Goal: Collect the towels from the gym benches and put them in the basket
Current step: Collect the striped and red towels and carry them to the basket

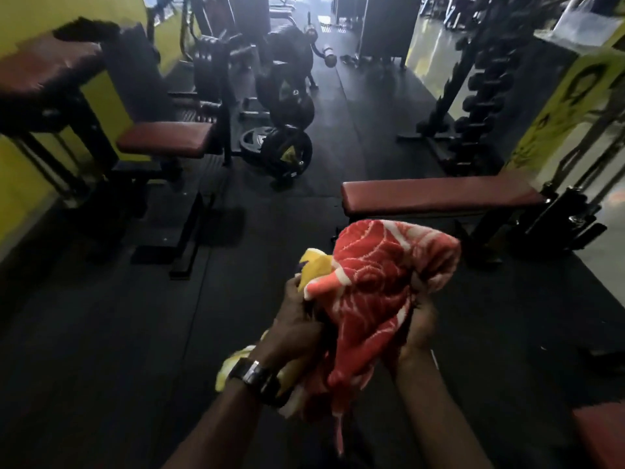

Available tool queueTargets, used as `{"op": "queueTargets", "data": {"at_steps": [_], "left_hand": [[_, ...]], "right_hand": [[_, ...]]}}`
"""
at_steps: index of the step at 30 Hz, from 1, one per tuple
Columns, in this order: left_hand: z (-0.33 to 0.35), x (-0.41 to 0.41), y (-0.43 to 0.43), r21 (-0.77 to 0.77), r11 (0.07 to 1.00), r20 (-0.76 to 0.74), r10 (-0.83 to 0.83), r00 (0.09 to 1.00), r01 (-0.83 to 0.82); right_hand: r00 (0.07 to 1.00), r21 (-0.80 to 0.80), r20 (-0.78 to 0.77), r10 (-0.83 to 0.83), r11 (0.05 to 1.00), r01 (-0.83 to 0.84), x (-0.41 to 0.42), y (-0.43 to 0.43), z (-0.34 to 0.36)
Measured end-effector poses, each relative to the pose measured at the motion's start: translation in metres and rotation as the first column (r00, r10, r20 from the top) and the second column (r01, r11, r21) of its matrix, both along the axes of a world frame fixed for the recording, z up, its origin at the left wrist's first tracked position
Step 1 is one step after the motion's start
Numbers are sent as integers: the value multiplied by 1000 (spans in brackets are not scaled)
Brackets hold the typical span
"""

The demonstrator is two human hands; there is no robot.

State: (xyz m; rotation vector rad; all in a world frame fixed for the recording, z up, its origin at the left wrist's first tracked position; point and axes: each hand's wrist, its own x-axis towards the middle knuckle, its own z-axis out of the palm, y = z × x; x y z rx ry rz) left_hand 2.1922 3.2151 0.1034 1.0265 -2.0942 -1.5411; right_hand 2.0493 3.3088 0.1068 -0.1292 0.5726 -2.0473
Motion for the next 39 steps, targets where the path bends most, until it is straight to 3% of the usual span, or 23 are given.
{"op": "queueTargets", "data": {"at_steps": [2, 8, 10, 13, 15, 18, 21, 30, 39], "left_hand": [[-8, -31, -40, -24, 998, 15, 64, 998, -63], [19, -134, -165, -81, 971, -15, 226, 974, -226], [27, -163, -203, -103, 954, -62, 277, 959, -282], [35, -217, -263, -96, 922, -134, 362, 922, -376], [38, -248, -302, -89, 919, -153, 368, 917, -383], [30, -283, -367, -43, 920, -140, 381, 914, -390], [17, -311, -445, 13, 936, -148, 350, 925, -352], [6, -422, -710, 17, 930, -217, 362, 907, -367], [-6, -572, -861, 37, 970, -173, 244, 954, -242]], "right_hand": [[1000, 181, -11, -28, 983, 30, -38, -46, -11], [966, 418, -180, 187, 903, -98, -163, -184, -12], [936, 445, -259, 239, 890, -104, -194, -222, -5], [918, 416, -214, 335, 881, -225, -233, -288, 7], [909, 506, -236, 342, 842, -186, -250, -332, 6], [924, 613, -303, 234, 790, 1, -279, -395, -9], [964, 634, -257, 66, 764, 117, -324, -456, -18], [966, 536, -188, -177, 806, 252, -477, -638, 4], [931, 543, -79, -357, 767, 341, -599, -773, 6]]}}
